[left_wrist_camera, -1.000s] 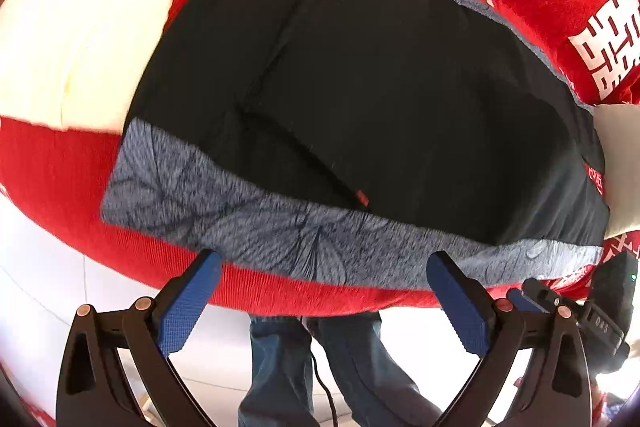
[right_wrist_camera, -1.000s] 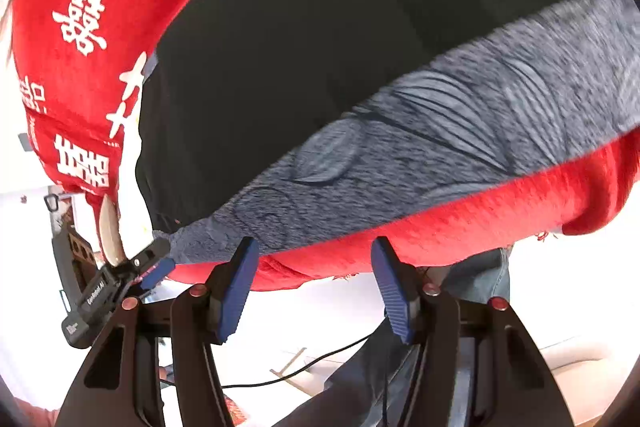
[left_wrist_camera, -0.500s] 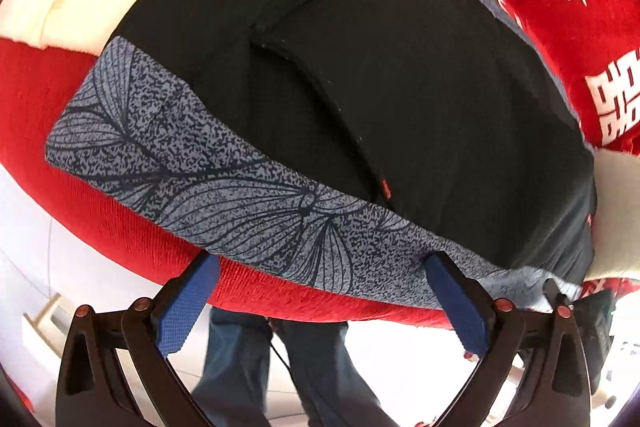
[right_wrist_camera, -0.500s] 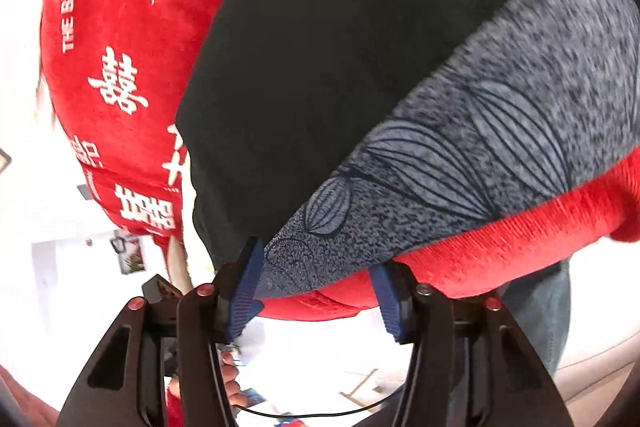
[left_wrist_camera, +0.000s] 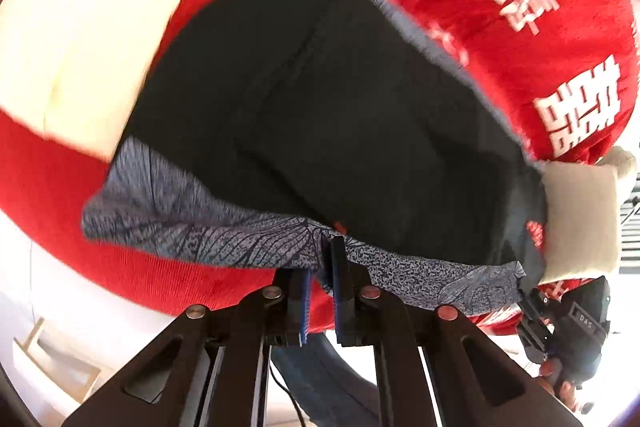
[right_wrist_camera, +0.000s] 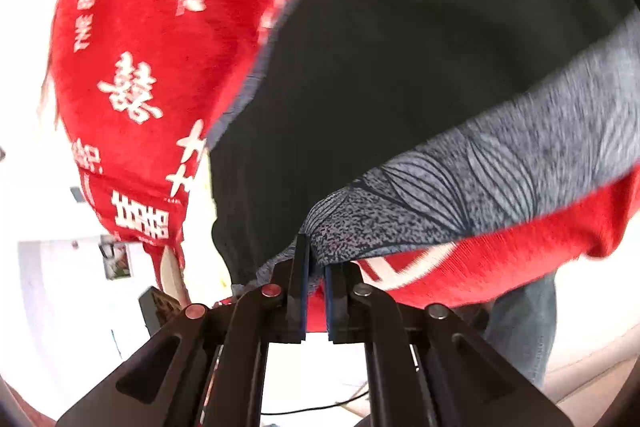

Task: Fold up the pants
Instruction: 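Lift the trim edge with both grippers and fold it over the trousers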

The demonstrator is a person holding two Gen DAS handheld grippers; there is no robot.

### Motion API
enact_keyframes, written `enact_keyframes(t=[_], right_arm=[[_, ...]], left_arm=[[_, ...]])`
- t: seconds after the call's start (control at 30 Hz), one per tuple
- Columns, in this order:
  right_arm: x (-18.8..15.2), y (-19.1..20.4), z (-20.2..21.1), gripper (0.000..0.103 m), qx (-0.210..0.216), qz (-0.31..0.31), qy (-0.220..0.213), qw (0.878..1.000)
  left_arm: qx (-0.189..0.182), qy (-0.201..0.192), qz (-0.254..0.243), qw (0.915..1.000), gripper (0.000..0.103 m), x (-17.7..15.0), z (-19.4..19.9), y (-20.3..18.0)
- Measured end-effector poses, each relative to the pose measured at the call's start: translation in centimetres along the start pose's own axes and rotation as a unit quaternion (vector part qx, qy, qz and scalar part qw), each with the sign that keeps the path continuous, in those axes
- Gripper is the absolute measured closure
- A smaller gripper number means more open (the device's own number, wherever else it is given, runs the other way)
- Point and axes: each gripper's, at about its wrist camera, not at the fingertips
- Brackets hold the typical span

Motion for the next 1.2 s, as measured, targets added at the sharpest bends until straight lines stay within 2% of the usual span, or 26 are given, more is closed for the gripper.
enact_keyframes(t=[0.17,0.33,0.47,0.6,0.73,0.87,0.9,0.97,1.0,1.03,1.07,1.1,1.17,1.2], right_arm=[[4.9,4.3,0.3,0.096,-0.003,0.053,0.009,0.999],[13.2,7.7,-2.7,0.096,-0.01,0.105,0.034,0.994],[19.4,8.6,-6.4,0.096,-0.027,0.124,0.061,0.99],[24.3,7.9,-11.1,0.096,-0.066,0.131,0.097,0.985],[26.4,5.6,-14.4,0.096,-0.088,0.126,0.128,0.98],[27.2,4.7,-15.8,0.095,-0.08,0.121,0.138,0.98],[27.2,4.7,-15.9,0.094,-0.079,0.122,0.142,0.979],[27.0,5.5,-15.7,0.085,-0.082,0.141,0.152,0.975],[26.8,6.2,-15.4,0.081,-0.09,0.158,0.153,0.971],[26.6,7.1,-15.2,0.066,-0.098,0.174,0.151,0.968],[26.0,8.3,-14.5,0.051,-0.105,0.201,0.145,0.963],[25.5,9.4,-14.0,0.047,-0.114,0.223,0.138,0.958],[24.3,11.1,-13.4,0.046,-0.133,0.27,0.131,0.945],[23.4,12.2,-13.7,0.047,-0.143,0.298,0.134,0.934]], left_arm=[[0.001,-0.03,-0.024,0.9993,0.093,4.6,1.8,-3.7],[0.019,-0.075,-0.046,0.9959,0.093,11.4,1.7,-7.8],[0.042,-0.108,-0.069,0.9908,0.093,17.7,-0.6,-10.7],[0.071,-0.106,-0.076,0.989,0.093,22.4,-4.7,-11.9],[0.103,-0.1,-0.079,0.9866,0.093,23.6,-8.1,-11.7],[0.135,-0.091,-0.083,0.9832,0.093,23.5,-9.8,-11.1],[0.136,-0.089,-0.082,0.9833,0.089,23.4,-9.7,-11.0],[0.152,-0.096,-0.082,0.9802,0.074,23.1,-8.8,-10.9],[0.166,-0.104,-0.085,0.9769,0.055,22.8,-8.1,-10.9],[0.182,-0.116,-0.089,0.9722,0.041,22.3,-7.2,-10.9],[0.189,-0.124,-0.094,0.9696,0.04,22.0,-6.6,-10.9],[0.191,-0.124,-0.099,0.9687,0.04,21.6,-6.1,-10.9],[0.196,-0.105,-0.112,0.9684,0.04,21.0,-6.1,-11.0],[0.201,-0.095,-0.121,0.9674,0.04,20.7,-6.6,-11.1]])
Point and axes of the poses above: each gripper's, at about its wrist camera, not at the fingertips, and z roughly against the way its jaws point, y to its left, x to its top, and after that the axes turned 1 degree about x, right-handed
